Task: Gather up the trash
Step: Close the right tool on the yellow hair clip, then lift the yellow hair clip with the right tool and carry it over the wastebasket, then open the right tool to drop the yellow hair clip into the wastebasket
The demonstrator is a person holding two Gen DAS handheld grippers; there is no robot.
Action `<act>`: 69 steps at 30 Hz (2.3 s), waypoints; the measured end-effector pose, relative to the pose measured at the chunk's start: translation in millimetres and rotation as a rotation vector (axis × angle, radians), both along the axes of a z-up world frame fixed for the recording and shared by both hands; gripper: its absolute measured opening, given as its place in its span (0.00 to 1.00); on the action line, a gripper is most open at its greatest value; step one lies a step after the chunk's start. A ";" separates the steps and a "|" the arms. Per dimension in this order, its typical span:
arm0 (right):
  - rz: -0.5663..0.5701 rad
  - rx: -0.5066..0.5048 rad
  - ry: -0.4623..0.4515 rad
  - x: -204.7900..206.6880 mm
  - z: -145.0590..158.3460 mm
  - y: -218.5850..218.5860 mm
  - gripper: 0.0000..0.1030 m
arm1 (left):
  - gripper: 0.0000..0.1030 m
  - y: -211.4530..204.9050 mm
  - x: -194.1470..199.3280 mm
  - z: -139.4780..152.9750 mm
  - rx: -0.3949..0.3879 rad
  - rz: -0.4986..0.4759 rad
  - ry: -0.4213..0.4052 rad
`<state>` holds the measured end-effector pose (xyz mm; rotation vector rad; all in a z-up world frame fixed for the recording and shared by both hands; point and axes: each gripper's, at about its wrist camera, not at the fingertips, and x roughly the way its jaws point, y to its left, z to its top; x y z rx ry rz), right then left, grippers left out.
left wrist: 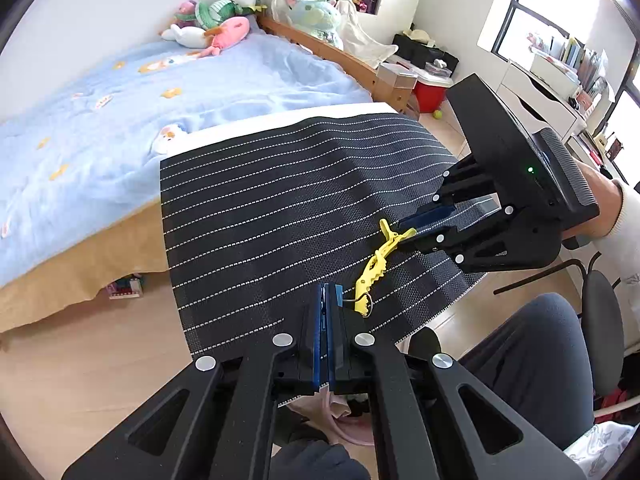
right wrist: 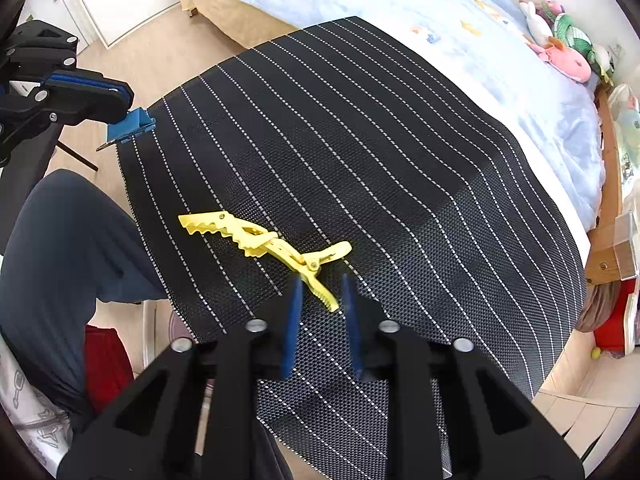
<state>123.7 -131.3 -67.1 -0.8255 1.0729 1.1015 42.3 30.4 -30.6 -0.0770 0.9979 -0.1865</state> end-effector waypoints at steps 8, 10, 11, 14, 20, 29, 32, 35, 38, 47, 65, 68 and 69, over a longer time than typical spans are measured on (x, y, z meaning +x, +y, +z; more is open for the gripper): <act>0.002 0.014 -0.003 -4.2 3.0 -0.4 0.04 | 0.02 -0.4 -1.0 -0.6 -0.007 0.003 -0.001; -0.005 0.028 -0.002 -4.9 5.5 -1.2 0.04 | 0.02 -1.1 -1.3 0.2 -0.007 0.002 -0.004; -0.011 0.036 -0.010 -5.8 7.7 -2.4 0.03 | 0.02 -1.3 -1.3 0.6 -0.007 0.001 -0.005; -0.036 0.065 -0.011 -5.6 13.8 -6.8 0.03 | 0.02 -3.3 -2.2 2.1 -0.006 -0.001 -0.010; -0.081 0.126 -0.002 -11.2 33.9 -19.8 0.03 | 0.02 -8.5 -3.9 9.0 0.001 -0.013 -0.026; -0.123 0.217 -0.020 -26.8 67.3 -45.5 0.03 | 0.02 -22.7 -12.9 27.1 0.010 -0.038 -0.062; -0.127 0.245 -0.018 -35.4 77.0 -56.9 0.03 | 0.02 -27.1 -18.7 34.0 0.015 -0.049 -0.077; -0.129 0.269 -0.018 -43.7 84.5 -67.1 0.03 | 0.02 -30.8 -25.3 39.8 0.015 -0.058 -0.087; -0.134 0.291 -0.021 -52.2 91.0 -77.6 0.03 | 0.02 -34.6 -32.4 43.8 0.017 -0.068 -0.097; -0.122 0.341 -0.034 -88.7 106.5 -103.0 0.03 | 0.02 -43.5 -50.9 49.7 0.015 -0.078 -0.115; -0.095 0.319 0.040 -147.0 81.3 -121.6 0.03 | 0.02 -64.7 -87.7 47.7 -0.016 -0.124 -0.113; -0.070 0.319 0.053 -153.1 78.0 -119.3 0.06 | 0.02 -64.9 -88.9 47.1 -0.016 -0.123 -0.113; -0.074 0.322 0.058 -152.7 77.0 -118.8 0.07 | 0.02 -65.0 -89.1 46.9 -0.015 -0.122 -0.114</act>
